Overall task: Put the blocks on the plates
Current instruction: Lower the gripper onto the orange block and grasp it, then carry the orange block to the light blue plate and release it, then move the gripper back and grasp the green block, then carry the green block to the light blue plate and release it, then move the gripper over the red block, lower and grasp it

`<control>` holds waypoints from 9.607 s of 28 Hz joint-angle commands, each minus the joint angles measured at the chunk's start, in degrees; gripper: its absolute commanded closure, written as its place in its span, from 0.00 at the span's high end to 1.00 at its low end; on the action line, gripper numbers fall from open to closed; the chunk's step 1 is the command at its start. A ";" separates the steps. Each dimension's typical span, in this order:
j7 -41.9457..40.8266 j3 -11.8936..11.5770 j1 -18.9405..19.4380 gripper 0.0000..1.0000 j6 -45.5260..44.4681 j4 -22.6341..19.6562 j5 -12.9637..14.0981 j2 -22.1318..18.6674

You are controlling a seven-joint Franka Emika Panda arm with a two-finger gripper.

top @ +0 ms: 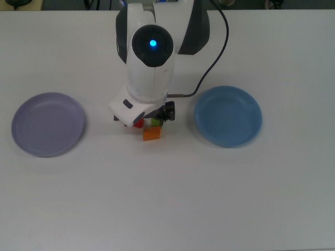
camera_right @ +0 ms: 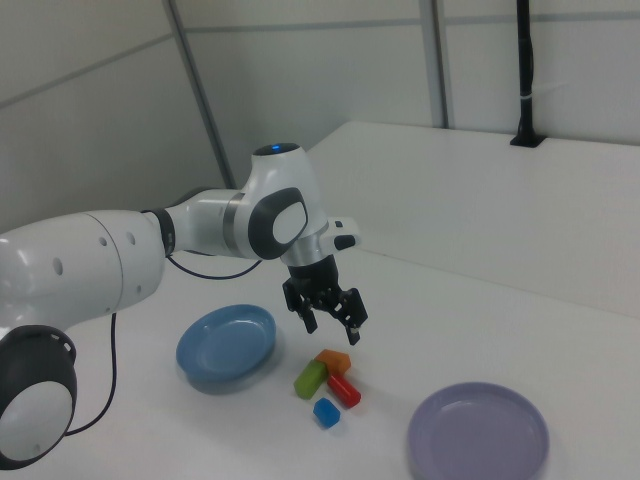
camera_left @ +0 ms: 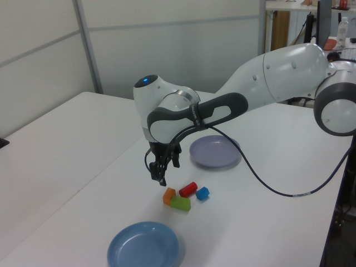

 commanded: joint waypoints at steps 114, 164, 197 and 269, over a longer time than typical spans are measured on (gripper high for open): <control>4.38 2.71 4.26 1.00 -10.26 -2.86 -5.23 -1.69; 0.95 7.27 5.14 0.00 -9.65 0.65 -5.23 -2.04; 11.32 10.00 7.69 0.71 3.98 0.48 -7.52 1.04; 12.11 -2.92 -2.77 1.00 -4.64 -4.97 4.70 0.25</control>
